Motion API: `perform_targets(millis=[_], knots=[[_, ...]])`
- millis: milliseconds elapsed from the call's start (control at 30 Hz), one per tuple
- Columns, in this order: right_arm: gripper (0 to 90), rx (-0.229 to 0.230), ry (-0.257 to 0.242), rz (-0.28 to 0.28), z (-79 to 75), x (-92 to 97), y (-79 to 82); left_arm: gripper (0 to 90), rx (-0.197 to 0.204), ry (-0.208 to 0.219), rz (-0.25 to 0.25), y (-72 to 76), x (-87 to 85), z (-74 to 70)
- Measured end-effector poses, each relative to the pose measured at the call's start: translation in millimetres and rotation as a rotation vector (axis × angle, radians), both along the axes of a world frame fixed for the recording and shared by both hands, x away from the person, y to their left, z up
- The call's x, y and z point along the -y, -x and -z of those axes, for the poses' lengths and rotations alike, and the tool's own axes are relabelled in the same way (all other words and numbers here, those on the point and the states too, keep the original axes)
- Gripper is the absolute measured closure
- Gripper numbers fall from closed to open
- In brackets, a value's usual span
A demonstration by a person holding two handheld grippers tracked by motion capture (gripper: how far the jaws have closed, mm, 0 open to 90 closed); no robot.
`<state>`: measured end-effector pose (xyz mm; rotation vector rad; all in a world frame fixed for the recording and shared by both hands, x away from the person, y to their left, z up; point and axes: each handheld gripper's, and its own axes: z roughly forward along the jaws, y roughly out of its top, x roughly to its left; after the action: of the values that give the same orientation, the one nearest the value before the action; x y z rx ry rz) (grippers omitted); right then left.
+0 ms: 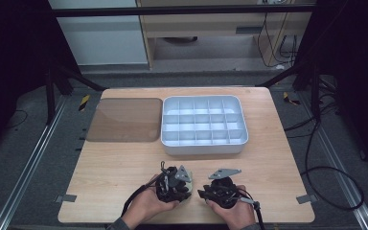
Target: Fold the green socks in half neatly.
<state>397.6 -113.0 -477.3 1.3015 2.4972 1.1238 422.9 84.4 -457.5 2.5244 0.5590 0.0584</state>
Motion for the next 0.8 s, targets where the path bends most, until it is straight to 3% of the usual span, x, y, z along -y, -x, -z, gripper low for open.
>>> perform_targets(millis=[567, 800], knots=[[63.0, 0.006, -0.003, 0.011, -3.4, 1.0, -0.1, 66.4, 0.048, 0.039, -0.020, 4.4, -11.9, -13.0], [60.3, 0.013, -0.009, 0.016, -7.2, 0.7, -0.4, 66.0, 0.064, 0.075, -0.038, 6.4, -19.3, -23.4]])
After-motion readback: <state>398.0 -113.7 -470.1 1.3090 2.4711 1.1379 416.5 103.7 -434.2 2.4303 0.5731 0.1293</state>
